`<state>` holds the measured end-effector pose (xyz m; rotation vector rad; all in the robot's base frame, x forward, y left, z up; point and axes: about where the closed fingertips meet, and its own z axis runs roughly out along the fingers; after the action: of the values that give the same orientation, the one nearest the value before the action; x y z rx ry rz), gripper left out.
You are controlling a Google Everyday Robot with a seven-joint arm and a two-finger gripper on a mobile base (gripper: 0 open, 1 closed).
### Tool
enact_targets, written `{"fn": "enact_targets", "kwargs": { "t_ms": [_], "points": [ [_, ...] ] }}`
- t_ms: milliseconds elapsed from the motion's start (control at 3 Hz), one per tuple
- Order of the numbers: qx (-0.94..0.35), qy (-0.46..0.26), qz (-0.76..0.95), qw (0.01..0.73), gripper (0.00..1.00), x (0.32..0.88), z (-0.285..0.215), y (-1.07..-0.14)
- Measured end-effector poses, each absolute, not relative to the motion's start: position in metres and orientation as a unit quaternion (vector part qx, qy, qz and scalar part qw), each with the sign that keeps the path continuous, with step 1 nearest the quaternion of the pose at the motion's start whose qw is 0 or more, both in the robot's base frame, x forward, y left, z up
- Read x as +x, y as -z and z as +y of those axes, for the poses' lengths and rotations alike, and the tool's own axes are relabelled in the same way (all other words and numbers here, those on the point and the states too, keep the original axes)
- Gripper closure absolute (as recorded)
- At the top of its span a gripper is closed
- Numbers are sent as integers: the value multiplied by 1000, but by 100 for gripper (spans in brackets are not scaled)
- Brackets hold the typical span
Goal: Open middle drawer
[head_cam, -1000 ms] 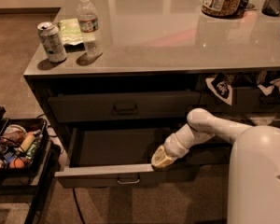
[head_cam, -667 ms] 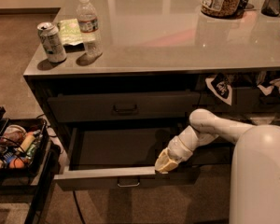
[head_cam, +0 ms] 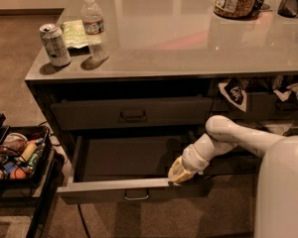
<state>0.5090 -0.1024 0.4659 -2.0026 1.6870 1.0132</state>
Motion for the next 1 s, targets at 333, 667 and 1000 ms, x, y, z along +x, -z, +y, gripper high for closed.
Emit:
{"fn": "enact_targets", "kwargs": {
  "t_ms": [333,667,1000],
  "points": [
    [-736,-271,569,246,100,554,-102,-445],
    [-749,-189,553,311,100,597,-104,-419],
    [-739,-118,556,361,100,634,-105,-399]
  ]
}}
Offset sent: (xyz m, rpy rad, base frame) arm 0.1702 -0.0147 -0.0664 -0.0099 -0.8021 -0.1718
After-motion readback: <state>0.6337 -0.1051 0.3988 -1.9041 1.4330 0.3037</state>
